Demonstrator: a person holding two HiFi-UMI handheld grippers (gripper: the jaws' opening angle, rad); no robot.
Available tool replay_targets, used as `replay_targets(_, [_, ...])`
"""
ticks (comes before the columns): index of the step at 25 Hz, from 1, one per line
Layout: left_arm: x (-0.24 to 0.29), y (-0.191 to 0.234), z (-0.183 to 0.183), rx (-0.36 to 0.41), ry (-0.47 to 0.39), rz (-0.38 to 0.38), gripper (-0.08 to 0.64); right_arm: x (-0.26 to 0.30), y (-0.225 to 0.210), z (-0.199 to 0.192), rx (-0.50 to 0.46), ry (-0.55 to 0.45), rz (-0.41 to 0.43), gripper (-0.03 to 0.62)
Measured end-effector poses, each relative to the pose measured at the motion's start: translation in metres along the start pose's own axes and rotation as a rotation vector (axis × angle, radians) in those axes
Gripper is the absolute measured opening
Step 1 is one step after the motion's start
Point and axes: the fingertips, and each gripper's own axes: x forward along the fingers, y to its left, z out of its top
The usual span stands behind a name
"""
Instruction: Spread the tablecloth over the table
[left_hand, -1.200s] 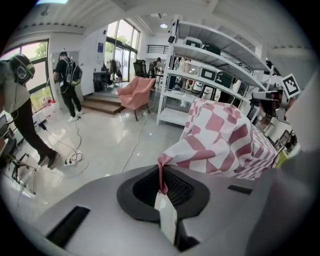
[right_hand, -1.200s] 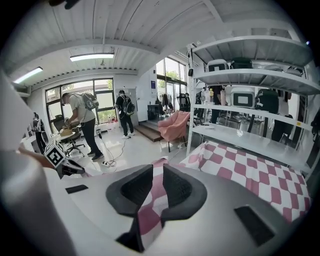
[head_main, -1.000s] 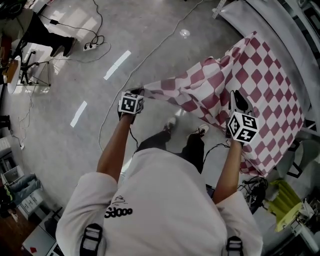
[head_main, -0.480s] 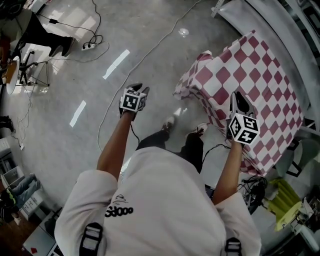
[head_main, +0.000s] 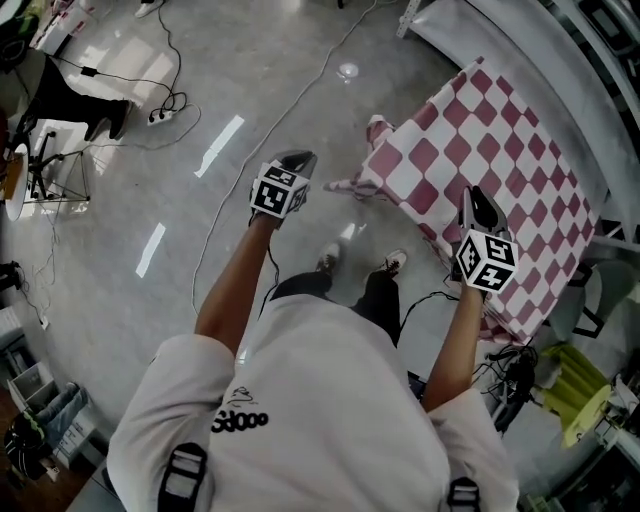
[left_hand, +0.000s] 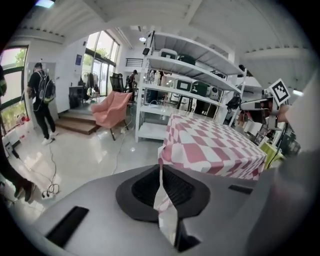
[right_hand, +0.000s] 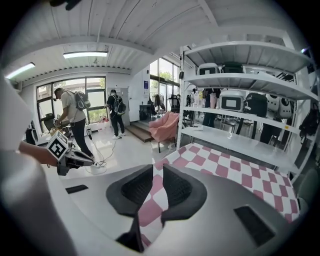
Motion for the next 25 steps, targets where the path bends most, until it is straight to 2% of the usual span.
replay_targets(6, [0.028,-0.029,0.068,0.09,-0.066,-0.117,0.043,-0.009,-0.022,0.02,0.001,-0.018,-0.056,0.078])
replay_targets(9, [0.047,-0.046,0.09,0.152,-0.071,-0.191,0.099,-0.011,-0.028,0.029,-0.006,-0.03,-0.069,0.078])
replay_targets(12, [0.07,-0.062,0.099,0.25,-0.032,-0.262,0.149,-0.008,-0.031,0.034,-0.013,-0.039,-0.059,0.077])
replay_targets(16, [0.102,-0.08,0.096,0.408,0.056,-0.366,0.174,0.006,-0.033,0.036,-0.02,-0.035,-0.014,0.075])
replay_targets(19, [0.124,-0.081,0.088,0.477,0.137,-0.412,0.192,0.024,-0.037,0.031,-0.02,-0.011,0.021,0.075])
replay_targets(22, [0.141,-0.074,0.084,0.473,0.19,-0.425,0.191,0.045,-0.042,0.027,-0.019,0.015,0.054,0.075])
replay_targets(25, [0.154,-0.076,0.09,0.388,0.179,-0.466,0.185,0.064,-0.049,0.024,-0.024,0.038,0.08,0.075])
